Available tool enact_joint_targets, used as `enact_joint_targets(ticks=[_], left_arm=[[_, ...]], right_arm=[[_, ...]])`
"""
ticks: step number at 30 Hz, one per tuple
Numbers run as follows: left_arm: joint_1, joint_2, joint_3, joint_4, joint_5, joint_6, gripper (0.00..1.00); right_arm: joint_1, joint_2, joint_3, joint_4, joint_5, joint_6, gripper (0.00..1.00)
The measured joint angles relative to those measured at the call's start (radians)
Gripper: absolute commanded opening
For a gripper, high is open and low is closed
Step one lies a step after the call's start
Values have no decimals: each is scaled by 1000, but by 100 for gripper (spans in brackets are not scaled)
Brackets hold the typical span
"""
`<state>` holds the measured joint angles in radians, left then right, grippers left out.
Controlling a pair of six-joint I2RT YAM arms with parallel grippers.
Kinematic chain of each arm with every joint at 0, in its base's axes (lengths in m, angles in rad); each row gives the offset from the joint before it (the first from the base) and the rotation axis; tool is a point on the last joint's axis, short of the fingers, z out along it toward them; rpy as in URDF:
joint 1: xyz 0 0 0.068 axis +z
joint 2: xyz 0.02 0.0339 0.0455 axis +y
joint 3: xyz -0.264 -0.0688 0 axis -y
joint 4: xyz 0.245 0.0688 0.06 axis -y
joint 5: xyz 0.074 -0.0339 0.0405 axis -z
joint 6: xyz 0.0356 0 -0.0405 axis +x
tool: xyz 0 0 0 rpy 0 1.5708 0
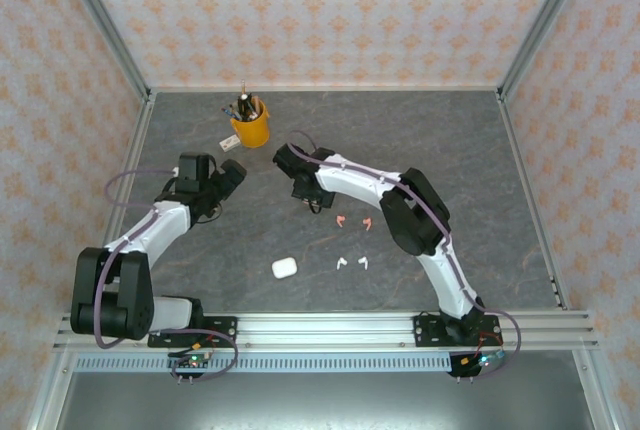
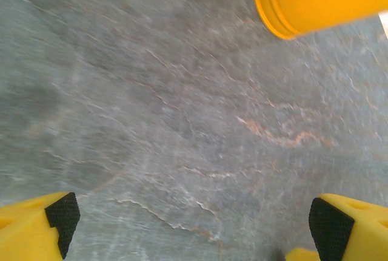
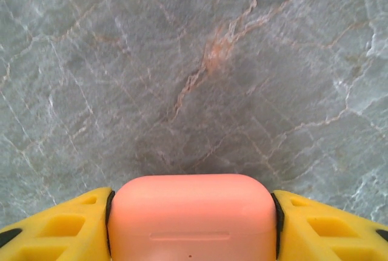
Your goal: Insert the wireless bluetooth earbuds into the charging case
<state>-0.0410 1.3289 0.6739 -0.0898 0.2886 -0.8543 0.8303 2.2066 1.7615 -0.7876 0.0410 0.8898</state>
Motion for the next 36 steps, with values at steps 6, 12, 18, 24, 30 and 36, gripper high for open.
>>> enact_joint_targets(ticks=[6, 12, 18, 24, 30, 36], left_arm=[[-58, 20, -82, 142, 28, -1, 100], [-109, 44, -155, 309, 52, -12, 100], [-187, 91, -169, 472, 74, -8, 98], [-247, 131, -167, 592, 95, 9, 94], [-277, 197, -160, 670, 101, 18, 88], [-325, 274, -109, 727, 101, 18, 80]], right_arm=[[-63, -39, -19, 34, -46, 0, 57], [-121, -62, -32, 71, -107, 5, 57], [-153, -72, -32, 107, -179, 24, 57], [-176, -78, -33, 155, -254, 60, 58], [-188, -78, -48, 198, -312, 102, 58], [-190, -78, -50, 230, -358, 141, 58]])
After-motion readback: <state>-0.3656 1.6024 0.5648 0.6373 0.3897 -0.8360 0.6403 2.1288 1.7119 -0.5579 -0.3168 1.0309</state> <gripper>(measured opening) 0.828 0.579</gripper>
